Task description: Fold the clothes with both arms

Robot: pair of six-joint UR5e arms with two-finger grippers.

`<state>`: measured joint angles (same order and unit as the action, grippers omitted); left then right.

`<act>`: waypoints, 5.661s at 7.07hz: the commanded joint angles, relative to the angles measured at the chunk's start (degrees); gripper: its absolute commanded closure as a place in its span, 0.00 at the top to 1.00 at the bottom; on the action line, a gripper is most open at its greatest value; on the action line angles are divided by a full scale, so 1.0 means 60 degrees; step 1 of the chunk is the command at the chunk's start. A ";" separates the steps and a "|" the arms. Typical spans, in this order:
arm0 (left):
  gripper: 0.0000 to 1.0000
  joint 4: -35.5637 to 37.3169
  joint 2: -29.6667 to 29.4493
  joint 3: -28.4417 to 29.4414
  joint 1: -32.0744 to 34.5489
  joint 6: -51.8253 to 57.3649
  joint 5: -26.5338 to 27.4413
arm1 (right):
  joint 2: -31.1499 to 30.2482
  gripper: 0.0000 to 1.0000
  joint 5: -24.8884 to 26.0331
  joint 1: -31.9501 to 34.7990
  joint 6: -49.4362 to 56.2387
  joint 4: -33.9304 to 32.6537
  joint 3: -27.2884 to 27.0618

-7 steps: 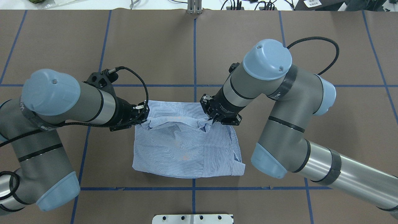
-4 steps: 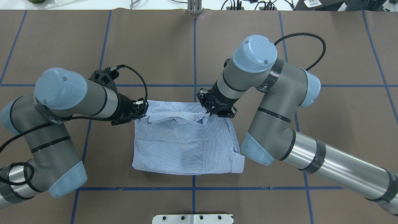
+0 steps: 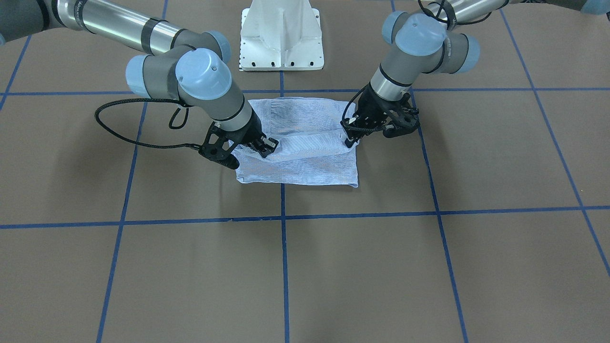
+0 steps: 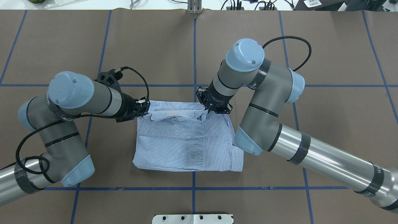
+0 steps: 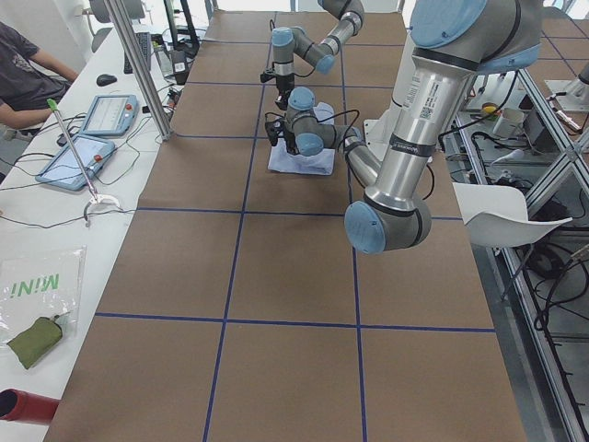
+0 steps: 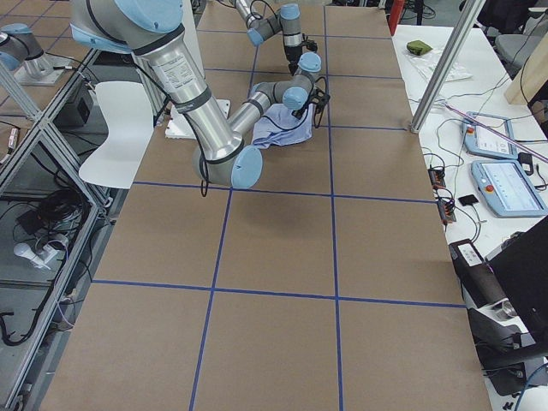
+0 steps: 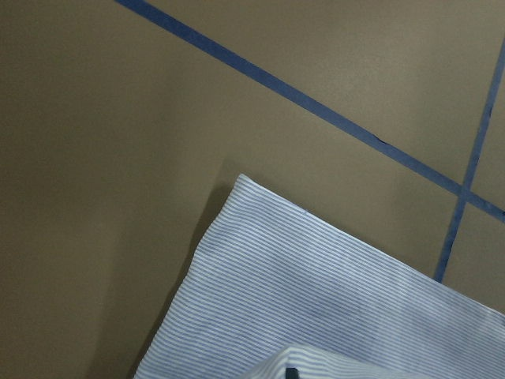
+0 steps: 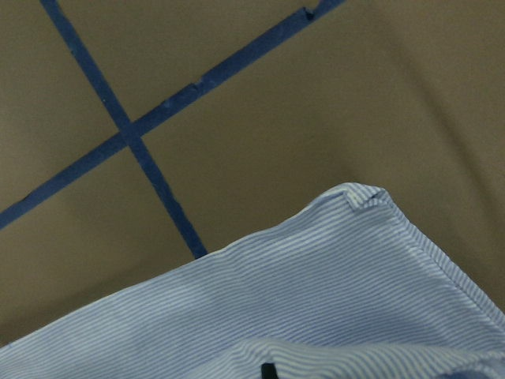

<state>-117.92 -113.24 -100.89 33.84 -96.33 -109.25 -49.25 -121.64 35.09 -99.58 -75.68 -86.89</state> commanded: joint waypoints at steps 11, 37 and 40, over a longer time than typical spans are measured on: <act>1.00 0.0346 0.0415 0.0072 0.1772 0.1758 -0.0952 | 0.0225 1.00 0.1669 -0.1030 0.3612 -0.0029 0.0167; 1.00 0.2889 0.3887 0.1683 0.8481 1.5142 -0.3237 | -0.6322 1.00 -0.1153 0.8345 1.5916 -0.3163 -0.0929; 1.00 0.4183 0.3828 0.1376 0.8686 1.5835 -0.3426 | -0.6761 1.00 -0.2019 0.8710 1.5073 -0.3076 -0.0987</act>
<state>-94.53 -90.42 -91.93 85.70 -1.99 -129.13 -88.74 -131.72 86.14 -8.43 -94.40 -92.64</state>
